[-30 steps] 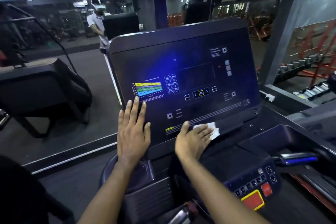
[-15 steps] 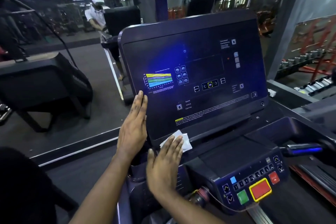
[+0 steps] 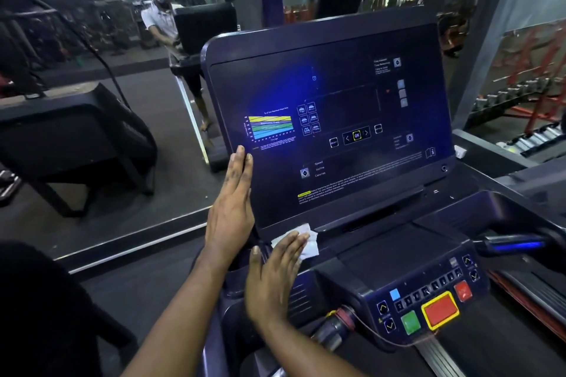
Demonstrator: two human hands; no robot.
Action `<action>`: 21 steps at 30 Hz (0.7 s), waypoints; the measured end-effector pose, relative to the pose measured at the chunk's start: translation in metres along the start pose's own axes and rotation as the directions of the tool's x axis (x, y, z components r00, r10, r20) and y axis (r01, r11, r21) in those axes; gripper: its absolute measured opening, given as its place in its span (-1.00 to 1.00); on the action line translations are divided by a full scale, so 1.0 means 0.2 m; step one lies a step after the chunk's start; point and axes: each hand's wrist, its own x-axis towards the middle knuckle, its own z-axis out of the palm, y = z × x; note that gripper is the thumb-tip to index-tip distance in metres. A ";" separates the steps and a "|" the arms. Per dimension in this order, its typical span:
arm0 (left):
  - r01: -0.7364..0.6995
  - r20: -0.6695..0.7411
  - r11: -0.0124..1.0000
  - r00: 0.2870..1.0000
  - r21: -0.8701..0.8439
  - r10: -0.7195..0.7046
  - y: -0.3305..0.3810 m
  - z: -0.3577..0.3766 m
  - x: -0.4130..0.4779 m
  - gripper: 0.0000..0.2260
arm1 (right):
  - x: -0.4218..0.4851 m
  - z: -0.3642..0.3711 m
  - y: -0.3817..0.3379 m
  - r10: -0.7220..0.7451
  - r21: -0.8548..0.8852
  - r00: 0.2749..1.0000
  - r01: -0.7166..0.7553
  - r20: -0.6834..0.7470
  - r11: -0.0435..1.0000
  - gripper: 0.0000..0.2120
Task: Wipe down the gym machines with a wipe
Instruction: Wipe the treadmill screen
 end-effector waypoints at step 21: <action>-0.039 0.084 0.991 0.996 0.129 0.028 -0.04 0.05 -0.15 -0.25 | 0.14 -0.13 0.04 0.223 0.168 0.975 -0.220 0.002 0.961 -0.30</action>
